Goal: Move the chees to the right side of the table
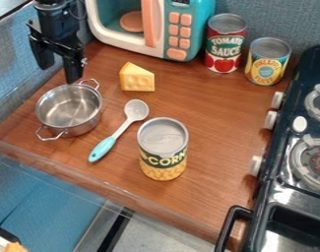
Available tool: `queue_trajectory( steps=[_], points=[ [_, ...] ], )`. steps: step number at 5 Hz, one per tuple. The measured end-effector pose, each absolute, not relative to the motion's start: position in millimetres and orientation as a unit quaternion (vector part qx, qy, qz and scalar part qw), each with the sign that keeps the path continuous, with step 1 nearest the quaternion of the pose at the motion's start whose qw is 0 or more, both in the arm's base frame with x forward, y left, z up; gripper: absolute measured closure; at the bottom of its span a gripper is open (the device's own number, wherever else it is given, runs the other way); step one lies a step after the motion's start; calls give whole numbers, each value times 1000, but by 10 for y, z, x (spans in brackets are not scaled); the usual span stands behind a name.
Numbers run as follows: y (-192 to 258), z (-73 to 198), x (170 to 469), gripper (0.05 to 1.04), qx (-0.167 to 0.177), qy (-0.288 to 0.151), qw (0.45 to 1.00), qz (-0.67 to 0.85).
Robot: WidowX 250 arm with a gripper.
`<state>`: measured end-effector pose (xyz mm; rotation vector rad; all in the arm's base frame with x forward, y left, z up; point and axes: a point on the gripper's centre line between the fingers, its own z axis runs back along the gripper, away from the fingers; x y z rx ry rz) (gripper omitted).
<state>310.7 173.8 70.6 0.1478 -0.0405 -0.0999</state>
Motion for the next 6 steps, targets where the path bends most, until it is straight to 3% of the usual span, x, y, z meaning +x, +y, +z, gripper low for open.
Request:
queue_trajectory(
  steps=[1, 3, 6],
  points=[
    [1717, 557, 3085, 83, 62, -1, 997, -55],
    [1600, 632, 3452, 83, 67, -24, 988, -136],
    [1119, 637, 4075, 83, 40, -94, 935, -340]
  ],
)
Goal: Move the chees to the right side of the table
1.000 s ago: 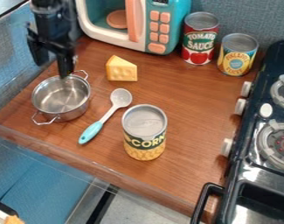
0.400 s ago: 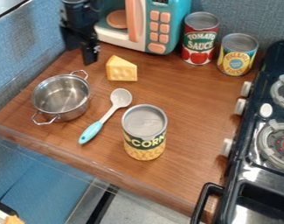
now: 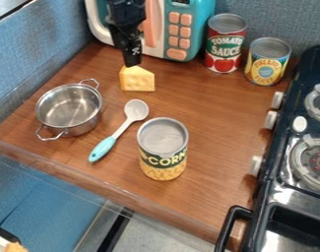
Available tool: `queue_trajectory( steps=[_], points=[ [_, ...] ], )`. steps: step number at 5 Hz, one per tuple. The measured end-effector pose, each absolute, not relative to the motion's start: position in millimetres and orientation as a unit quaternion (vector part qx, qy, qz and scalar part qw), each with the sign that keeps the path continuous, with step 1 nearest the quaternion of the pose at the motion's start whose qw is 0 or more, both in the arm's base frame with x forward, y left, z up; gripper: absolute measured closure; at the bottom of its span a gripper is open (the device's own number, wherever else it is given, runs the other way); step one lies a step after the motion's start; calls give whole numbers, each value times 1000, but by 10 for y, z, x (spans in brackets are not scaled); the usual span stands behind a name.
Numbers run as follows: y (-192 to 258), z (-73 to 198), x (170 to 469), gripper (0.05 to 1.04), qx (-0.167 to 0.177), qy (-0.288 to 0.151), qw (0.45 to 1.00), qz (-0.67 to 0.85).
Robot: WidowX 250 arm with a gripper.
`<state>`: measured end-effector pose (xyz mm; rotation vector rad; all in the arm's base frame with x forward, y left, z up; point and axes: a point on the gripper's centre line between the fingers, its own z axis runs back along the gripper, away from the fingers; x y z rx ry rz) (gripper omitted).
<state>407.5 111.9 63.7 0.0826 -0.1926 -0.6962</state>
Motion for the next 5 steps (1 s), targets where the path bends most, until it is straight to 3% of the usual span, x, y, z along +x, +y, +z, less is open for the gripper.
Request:
queue_trajectory(
  steps=[3, 4, 5],
  points=[
    [919, 245, 4120, 83, -2, -63, 910, -410],
    [936, 104, 4131, 139, -6, -48, 912, -407],
    [970, 19, 4122, 424, -4, -33, 914, -404]
  ],
)
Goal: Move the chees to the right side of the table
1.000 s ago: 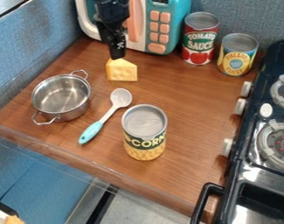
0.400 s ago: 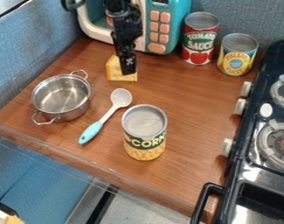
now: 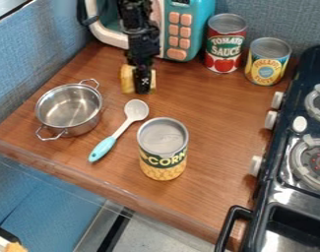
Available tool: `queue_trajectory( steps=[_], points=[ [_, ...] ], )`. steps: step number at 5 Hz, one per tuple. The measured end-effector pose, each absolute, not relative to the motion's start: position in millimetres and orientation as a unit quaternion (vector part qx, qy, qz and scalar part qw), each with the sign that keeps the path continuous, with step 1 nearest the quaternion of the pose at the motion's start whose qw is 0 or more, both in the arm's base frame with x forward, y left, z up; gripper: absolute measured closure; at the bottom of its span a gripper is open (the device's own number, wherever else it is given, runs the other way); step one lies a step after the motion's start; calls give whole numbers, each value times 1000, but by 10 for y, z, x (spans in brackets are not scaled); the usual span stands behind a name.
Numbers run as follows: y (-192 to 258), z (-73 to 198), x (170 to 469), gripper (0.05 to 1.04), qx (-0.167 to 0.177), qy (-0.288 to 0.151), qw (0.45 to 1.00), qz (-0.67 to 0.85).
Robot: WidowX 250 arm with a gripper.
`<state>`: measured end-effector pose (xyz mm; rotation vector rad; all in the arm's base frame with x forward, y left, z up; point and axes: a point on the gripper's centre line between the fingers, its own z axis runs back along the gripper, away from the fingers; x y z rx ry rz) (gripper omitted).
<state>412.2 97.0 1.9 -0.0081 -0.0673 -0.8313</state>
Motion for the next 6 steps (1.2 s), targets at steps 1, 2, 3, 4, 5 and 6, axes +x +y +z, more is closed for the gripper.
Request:
queue_trajectory(
  steps=[1, 2, 3, 4, 5, 6],
  points=[
    [985, 12, 4112, 657, 0, -29, 915, -403],
    [994, 10, 4088, 736, 2, -24, 918, -397],
    [969, 216, 4098, 792, 17, -31, 932, -359],
    [729, 463, 4135, 803, 28, -38, 956, -290],
    [382, 464, 4171, 804, 41, -32, 969, -243],
    [46, 514, 4194, 804, 39, -32, 978, -202]
  ],
)
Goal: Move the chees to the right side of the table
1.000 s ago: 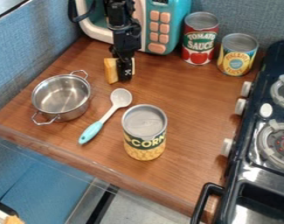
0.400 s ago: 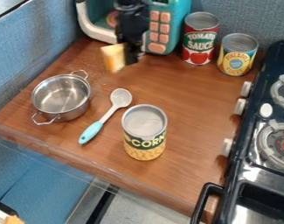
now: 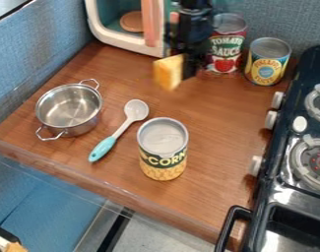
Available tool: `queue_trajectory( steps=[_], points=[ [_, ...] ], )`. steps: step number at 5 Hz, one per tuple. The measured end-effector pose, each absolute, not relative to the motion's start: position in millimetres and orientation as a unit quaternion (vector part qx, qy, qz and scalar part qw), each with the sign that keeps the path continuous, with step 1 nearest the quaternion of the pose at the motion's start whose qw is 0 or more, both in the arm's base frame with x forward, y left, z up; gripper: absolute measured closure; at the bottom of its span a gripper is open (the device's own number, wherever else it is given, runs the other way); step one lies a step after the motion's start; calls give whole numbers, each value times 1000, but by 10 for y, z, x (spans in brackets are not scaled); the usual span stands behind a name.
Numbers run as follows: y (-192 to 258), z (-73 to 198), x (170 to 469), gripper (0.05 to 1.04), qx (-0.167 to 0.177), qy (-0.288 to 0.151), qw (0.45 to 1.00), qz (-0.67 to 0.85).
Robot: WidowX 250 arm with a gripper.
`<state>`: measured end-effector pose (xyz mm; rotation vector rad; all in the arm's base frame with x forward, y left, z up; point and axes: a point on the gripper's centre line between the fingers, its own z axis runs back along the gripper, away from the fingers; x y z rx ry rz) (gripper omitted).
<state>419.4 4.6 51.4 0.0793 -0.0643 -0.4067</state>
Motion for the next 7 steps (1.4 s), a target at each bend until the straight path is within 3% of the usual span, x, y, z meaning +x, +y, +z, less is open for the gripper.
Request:
queue_trajectory(
  steps=[1, 3, 4, 6, 7],
  points=[
    [-306, 404, 4177, 807, 41, -16, 978, -203],
    [-492, 9, 4192, 807, 7, 19, 984, -174],
    [-510, -2, 4264, 746, 2, 18, 986, -163],
    [-403, 14, 4103, 178, 12, 4, 994, -107],
    [-359, 309, 4067, 78, 15, -39, 995, -90]
  ],
)
